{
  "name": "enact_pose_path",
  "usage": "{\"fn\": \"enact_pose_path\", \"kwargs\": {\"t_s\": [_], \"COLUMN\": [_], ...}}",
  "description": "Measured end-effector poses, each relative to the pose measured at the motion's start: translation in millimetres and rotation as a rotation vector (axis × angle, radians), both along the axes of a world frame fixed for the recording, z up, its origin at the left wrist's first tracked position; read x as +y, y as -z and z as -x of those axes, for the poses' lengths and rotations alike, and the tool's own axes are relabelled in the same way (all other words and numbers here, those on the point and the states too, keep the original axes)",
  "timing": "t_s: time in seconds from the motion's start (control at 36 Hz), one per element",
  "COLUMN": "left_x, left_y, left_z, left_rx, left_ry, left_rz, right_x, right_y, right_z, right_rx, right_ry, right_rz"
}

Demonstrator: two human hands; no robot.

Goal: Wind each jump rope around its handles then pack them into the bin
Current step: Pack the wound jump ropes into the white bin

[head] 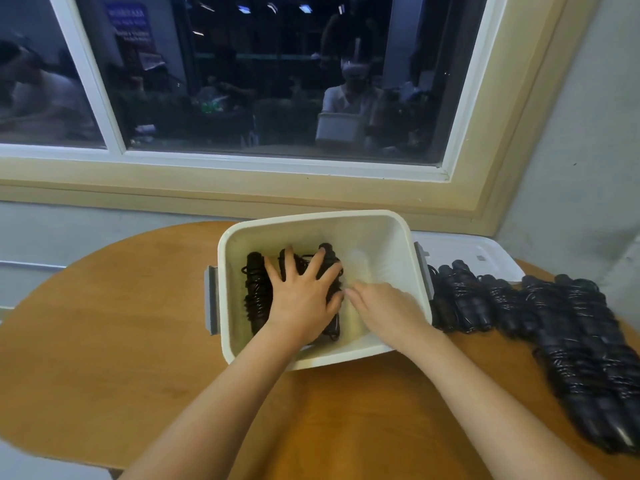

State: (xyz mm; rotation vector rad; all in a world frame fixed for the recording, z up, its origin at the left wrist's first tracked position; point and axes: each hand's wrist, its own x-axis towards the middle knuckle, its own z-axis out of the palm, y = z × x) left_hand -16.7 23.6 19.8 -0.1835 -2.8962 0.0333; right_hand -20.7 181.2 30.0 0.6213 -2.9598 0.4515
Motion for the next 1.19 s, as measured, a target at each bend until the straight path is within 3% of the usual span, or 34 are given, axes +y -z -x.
{"fn": "enact_pose_path", "kwargs": {"t_s": [0.06, 0.08, 0.22, 0.33, 0.58, 0.64, 0.72, 0.78, 0.83, 0.89, 0.97, 1.08, 1.19], "left_x": [3, 5, 14, 18, -2, -8, -20, -28, -36, -41, -44, -44, -46], "left_y": [1, 1, 7, 3, 4, 4, 5, 5, 5, 6, 6, 4, 2], "left_z": [0, 0, 1, 5, 14, 15, 18, 18, 17, 17, 18, 21, 21], "left_rx": [0.023, 0.032, 0.030, -0.001, -0.044, -0.067, -0.099, -0.102, -0.097, -0.098, -0.110, -0.132, -0.144], "left_ry": [0.004, 0.017, 0.076, -0.028, -0.059, -0.054, -0.066, -0.083, -0.090, -0.087, -0.079, -0.067, -0.054], "left_rz": [0.065, 0.092, 0.171, 0.204, 0.085, 0.078, 0.076, 0.083, 0.093, 0.092, 0.088, 0.090, 0.085], "right_x": [10, 15, 23, 20, 17, 20, 35, 49, 62, 74, 86, 80, 72], "right_y": [-9, -9, 7, 17, 27, 25, 27, 28, 21, 18, 23, 34, 47], "right_z": [-18, -23, -30, -31, -28, -27, -22, -15, -3, 15, 43, 61, 67], "right_rx": [0.113, 0.109, 0.117, 0.138, 0.174, 0.154, 0.476, 0.717, 0.789, 0.635, 0.275, 0.053, 0.026], "right_ry": [-0.140, -0.172, -0.287, -0.281, -0.267, -0.342, -0.419, -0.288, -0.025, 0.273, 0.543, 0.594, 0.610], "right_rz": [-0.287, -0.334, -0.236, -0.201, -0.195, -0.130, 0.220, 0.429, 0.456, 0.327, -0.061, -0.327, -0.460]}}
